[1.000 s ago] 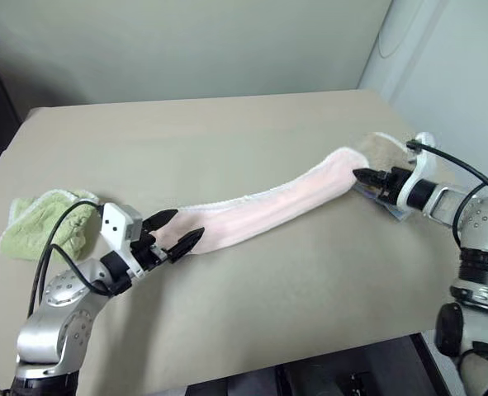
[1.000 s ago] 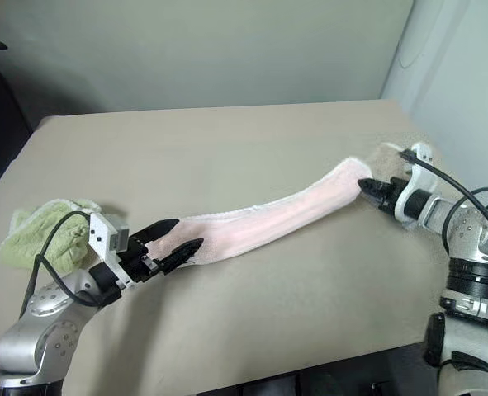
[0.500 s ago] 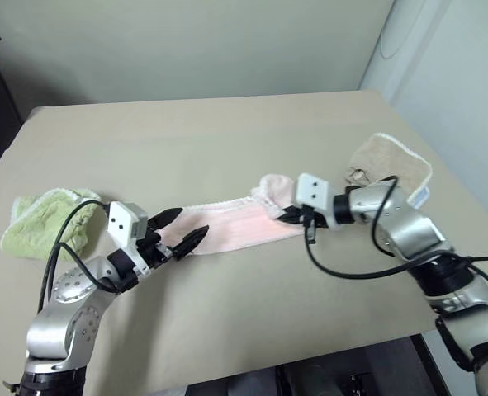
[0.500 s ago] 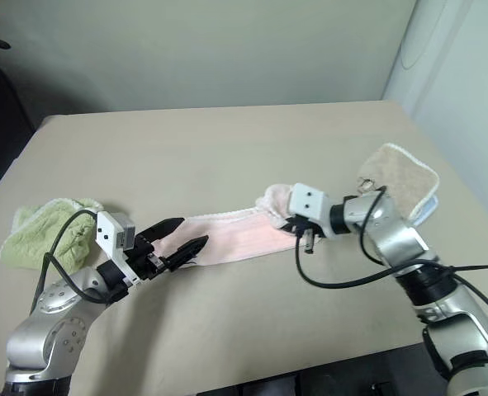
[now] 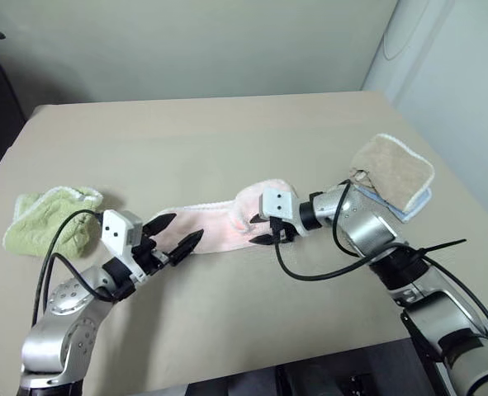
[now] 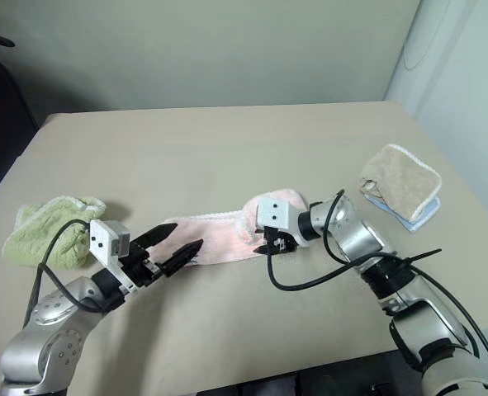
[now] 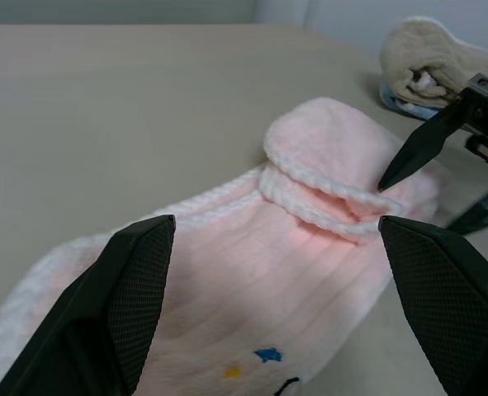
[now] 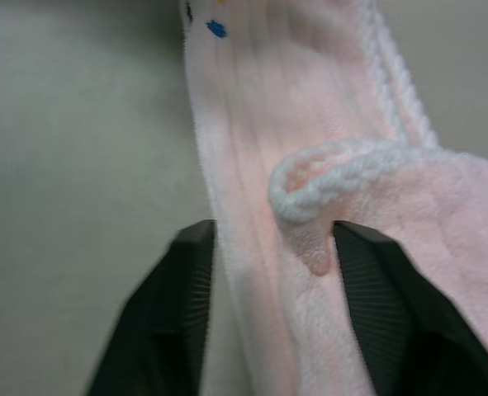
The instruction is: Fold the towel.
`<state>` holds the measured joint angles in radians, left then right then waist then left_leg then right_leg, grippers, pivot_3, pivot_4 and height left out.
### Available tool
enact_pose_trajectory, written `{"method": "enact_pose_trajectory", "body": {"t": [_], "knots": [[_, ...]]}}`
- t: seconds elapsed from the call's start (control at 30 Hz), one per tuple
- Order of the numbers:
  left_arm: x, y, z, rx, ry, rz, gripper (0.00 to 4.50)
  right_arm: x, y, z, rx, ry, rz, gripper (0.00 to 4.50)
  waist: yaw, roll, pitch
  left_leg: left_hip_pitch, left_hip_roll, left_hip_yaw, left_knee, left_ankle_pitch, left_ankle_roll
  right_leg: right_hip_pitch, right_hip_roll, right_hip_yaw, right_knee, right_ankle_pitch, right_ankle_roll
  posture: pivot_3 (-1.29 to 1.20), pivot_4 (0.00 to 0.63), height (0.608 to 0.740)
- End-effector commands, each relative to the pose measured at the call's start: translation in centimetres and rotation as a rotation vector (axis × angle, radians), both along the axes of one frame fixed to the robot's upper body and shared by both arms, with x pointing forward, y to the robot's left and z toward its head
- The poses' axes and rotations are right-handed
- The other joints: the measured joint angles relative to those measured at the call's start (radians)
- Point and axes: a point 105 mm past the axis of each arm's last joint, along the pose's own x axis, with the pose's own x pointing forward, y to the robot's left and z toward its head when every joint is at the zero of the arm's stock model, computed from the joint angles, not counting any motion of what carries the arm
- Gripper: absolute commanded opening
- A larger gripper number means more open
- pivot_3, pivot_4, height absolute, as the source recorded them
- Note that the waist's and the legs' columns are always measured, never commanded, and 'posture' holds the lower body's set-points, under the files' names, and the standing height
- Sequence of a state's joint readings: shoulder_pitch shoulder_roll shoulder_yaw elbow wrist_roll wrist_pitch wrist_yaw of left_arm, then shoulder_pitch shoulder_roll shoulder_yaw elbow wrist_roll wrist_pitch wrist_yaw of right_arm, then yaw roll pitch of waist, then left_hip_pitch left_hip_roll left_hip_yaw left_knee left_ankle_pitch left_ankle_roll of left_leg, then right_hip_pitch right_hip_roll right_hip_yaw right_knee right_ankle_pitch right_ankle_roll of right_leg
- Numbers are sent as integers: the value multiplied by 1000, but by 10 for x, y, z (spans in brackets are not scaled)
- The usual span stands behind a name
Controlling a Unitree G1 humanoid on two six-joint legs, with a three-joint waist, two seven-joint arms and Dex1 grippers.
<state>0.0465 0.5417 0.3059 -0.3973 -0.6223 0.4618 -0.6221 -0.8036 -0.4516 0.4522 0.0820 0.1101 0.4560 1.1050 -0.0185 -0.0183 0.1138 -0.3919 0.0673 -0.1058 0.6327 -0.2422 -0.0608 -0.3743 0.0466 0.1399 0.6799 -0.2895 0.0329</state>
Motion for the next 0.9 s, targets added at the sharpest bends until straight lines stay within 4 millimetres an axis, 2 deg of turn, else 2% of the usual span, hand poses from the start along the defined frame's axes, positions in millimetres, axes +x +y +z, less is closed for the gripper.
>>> {"method": "enact_pose_trajectory", "body": {"t": [0.03,0.1,0.17,0.27,0.33,0.4,0.5,0.57,0.63,0.7,0.77,0.9], "knots": [[-5,5,20,-106,-47,32,4293,-2,-7,49,195,-21,-1,3121,0,0,0,0,0,0,0,0,0,0,0,0,0,0,0,0,150,740],[-9,10,23,-239,-21,69,4293,14,-20,65,311,25,-121,2959,1,0,0,0,0,0,0,1,-1,1,0,0,-1,0,0,0,150,740],[-15,11,22,-357,17,97,4293,31,-33,65,345,40,-237,2369,1,0,0,0,0,1,0,1,-3,1,0,0,-1,0,0,0,150,740],[-29,1,10,-491,108,95,4293,46,-40,50,341,28,-313,1317,1,0,0,1,0,1,0,1,-3,1,0,0,-1,0,0,0,150,740],[-38,-5,-4,-548,182,115,4293,53,-37,38,362,48,-336,579,-2,0,0,1,0,1,-1,1,-2,0,0,1,-1,0,0,0,150,740],[-42,-8,-13,-612,231,138,4293,58,-33,26,366,63,-345,68,-3,0,0,2,1,2,-2,1,-2,0,0,1,0,0,0,0,150,740],[-42,-6,-23,-697,271,212,4293,65,-26,-1,350,91,-369,68,-1,0,0,2,2,1,-2,0,0,0,1,1,1,-1,-1,0,150,740],[-41,-4,-31,-733,306,271,4293,63,-24,-33,254,90,-363,68,2,0,0,3,1,0,-2,-1,2,1,0,2,1,-1,-1,0,150,740],[-42,-2,-39,-729,344,319,4293,58,-24,-54,189,99,-342,68,4,0,0,3,1,0,-2,-2,4,2,0,1,0,-1,-1,0,150,740],[-43,1,-53,-669,398,388,4293,57,-21,-57,203,110,-333,68,3,1,0,3,1,0,-2,-2,4,2,0,1,0,-1,-1,0,150,740],[-44,7,-66,-693,459,461,4293,58,-19,-49,244,108,-334,68,1,1,0,7,1,1,-2,-2,4,6,0,1,-1,-1,-1,0,150,740],[-44,11,-71,-839,503,540,4293,60,-17,-36,286,88,-327,68,1,1,0,10,2,2,-2,-3,4,10,0,1,-1,-1,-3,0,150,740]]}}
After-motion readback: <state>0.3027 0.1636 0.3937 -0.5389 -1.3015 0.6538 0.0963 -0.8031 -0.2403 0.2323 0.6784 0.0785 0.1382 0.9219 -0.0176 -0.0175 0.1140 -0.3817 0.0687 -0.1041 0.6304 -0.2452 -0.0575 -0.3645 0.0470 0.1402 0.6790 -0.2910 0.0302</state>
